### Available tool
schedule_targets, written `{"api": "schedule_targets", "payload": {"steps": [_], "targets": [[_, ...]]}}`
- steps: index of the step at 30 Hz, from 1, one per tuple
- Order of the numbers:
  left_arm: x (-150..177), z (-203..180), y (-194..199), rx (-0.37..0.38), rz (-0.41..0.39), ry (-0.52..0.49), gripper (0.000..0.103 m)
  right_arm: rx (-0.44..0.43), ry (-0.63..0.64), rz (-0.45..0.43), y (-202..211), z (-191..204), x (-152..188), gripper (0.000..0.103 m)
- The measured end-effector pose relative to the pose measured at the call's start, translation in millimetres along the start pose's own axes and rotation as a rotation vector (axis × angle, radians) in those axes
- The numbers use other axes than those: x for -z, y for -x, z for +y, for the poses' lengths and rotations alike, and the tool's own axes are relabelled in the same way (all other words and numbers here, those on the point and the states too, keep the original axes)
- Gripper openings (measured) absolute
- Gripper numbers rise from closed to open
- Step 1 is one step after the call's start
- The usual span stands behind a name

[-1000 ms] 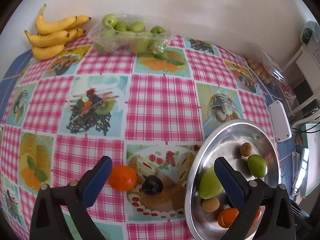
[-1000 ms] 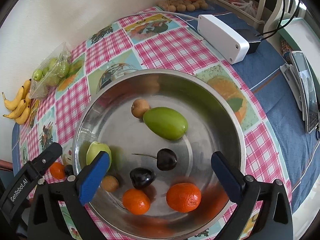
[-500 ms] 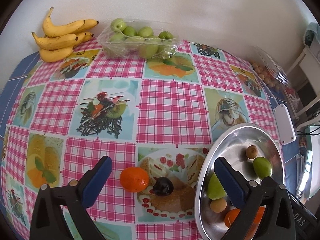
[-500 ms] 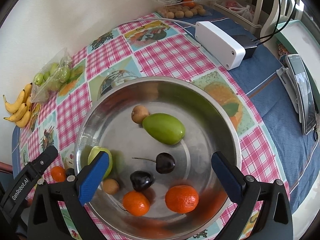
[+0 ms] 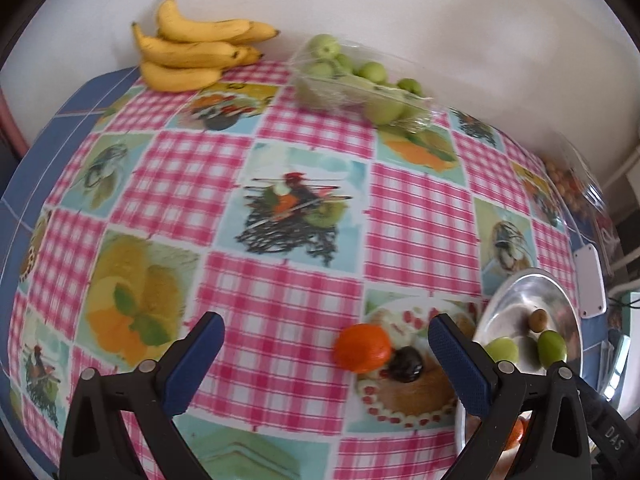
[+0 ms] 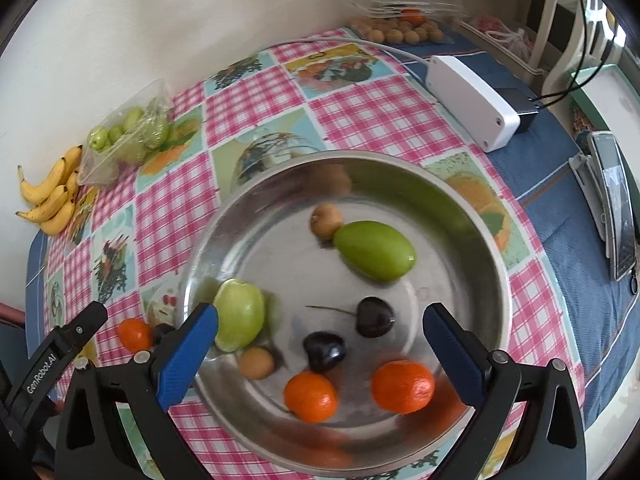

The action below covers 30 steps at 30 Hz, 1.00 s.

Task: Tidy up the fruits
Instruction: 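Move both open tools from the bowl back to the loose fruit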

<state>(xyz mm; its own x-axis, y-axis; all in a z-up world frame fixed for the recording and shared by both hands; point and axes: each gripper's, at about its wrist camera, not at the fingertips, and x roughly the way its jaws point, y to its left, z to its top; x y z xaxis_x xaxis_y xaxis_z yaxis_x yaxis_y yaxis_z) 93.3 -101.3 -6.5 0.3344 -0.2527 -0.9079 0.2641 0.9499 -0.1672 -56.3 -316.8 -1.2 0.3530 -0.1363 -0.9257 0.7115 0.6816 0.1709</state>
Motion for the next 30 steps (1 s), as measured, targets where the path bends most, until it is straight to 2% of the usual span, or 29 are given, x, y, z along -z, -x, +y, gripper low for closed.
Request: {"api": "schedule_targets", "payload": {"steps": [10, 20, 30], "targets": [[-5, 33, 11, -0.019, -0.022, 0.057, 0.103, 0.018, 0.14, -0.005, 2, 44, 12, 0.102], [-11, 73, 20, -0.051, -0.038, 0.134, 0.103, -0.045, 0.259, -0.002, -2, 106, 27, 0.102], [-12, 99, 17, -0.063, -0.025, 0.189, 0.103, -0.114, 0.308, 0.022, -12, 143, 39, 0.102]]}}
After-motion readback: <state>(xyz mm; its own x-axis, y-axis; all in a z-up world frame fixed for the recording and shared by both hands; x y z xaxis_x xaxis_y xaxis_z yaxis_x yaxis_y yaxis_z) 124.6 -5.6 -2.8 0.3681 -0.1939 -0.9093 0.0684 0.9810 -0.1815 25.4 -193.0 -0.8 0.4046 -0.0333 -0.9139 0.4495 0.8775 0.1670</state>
